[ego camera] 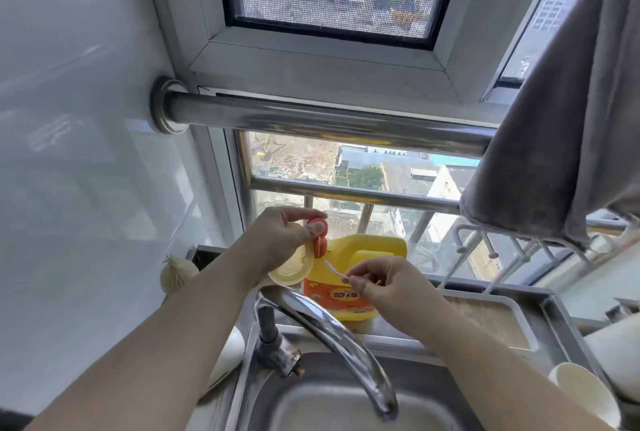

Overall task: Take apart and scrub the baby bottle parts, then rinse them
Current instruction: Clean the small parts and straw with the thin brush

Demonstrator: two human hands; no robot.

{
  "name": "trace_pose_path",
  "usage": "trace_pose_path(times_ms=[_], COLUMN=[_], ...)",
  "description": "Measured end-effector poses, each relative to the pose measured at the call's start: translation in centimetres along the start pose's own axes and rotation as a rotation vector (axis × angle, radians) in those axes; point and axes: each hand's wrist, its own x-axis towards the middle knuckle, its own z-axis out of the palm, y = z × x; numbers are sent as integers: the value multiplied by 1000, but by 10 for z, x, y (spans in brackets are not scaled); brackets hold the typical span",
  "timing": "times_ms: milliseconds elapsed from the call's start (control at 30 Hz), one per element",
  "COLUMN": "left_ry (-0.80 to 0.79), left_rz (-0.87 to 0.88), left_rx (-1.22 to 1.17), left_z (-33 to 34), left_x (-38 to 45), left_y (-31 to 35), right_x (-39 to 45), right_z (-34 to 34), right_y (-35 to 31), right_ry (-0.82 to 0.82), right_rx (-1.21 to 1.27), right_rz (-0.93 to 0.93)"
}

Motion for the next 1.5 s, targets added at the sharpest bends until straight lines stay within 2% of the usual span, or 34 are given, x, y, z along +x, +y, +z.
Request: trace_pose_path(times_ms=[300, 767, 1167, 1400, 1500], left_ry=[-24, -14, -13, 213, 232], left_rz=[3, 15, 28, 93, 151], left_rx=[25, 39, 45, 98, -22], left_z=[-3, -2, -2, -5, -2], left_x=[6, 7, 1, -22, -44], left_y=[-7, -11, 0, 26, 48], right_x=[10, 10, -1, -29, -47], right_z=[3, 3, -2, -23, -39], right_y=[-6, -9, -10, -13, -13], right_ry=[-26, -35, 3, 74, 121], right_rx=[-70, 17, -35, -61, -52], right_rz=[-40, -48, -48, -55, -59])
